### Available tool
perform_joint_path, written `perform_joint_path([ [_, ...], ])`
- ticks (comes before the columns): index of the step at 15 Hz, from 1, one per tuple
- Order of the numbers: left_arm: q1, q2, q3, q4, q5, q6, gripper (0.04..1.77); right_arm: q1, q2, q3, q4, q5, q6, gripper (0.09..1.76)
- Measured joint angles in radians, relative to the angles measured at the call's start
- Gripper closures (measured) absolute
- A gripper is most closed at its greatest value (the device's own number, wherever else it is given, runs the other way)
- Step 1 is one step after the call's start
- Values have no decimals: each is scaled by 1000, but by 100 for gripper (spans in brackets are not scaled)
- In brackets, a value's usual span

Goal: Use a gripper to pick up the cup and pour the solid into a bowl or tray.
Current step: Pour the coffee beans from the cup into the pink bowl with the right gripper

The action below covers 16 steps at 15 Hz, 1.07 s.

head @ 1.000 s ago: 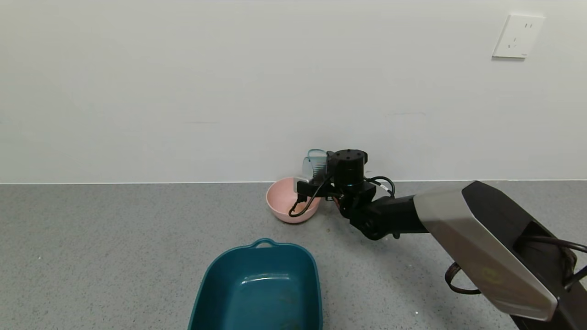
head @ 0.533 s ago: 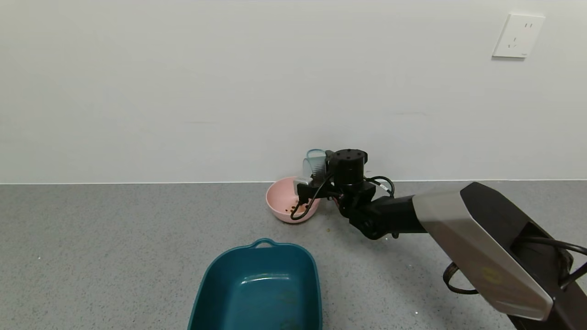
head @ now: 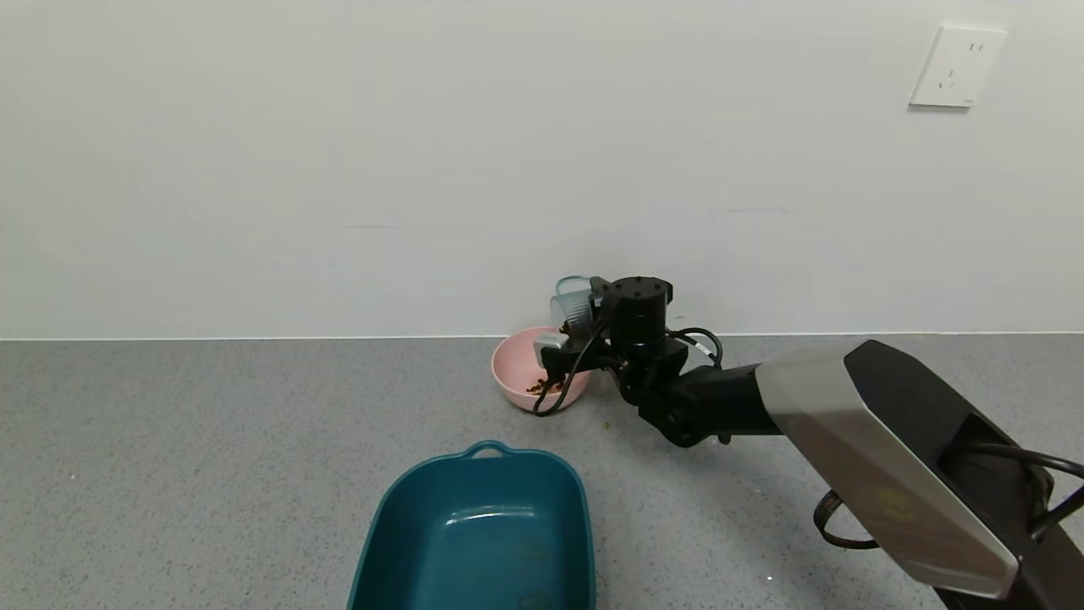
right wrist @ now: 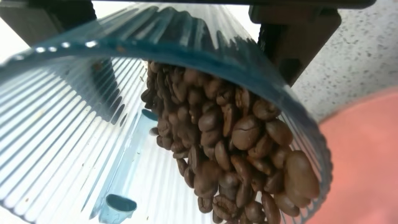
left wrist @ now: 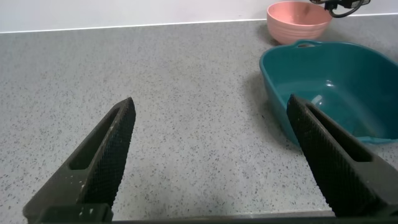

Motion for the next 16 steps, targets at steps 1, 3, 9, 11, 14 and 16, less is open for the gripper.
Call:
perform_joint_path([
  [1,0,0,0,0,0,0,6,1,0,0,0,0,-11,47],
  [3,0,0,0,0,0,0,6,8,1,1,-4,0,-33,47],
  [9,0,0,0,0,0,0,6,12,1,6,-24,0,-102,47],
  [11,0,0,0,0,0,0,6,11,2,6,-26,0,-114,47],
  [14,0,0,0,0,0,0,6,12,4,6,-25,0,-117,47],
  [16,0,0,0,0,0,0,6,11,5,6,-26,-1,-116,47],
])
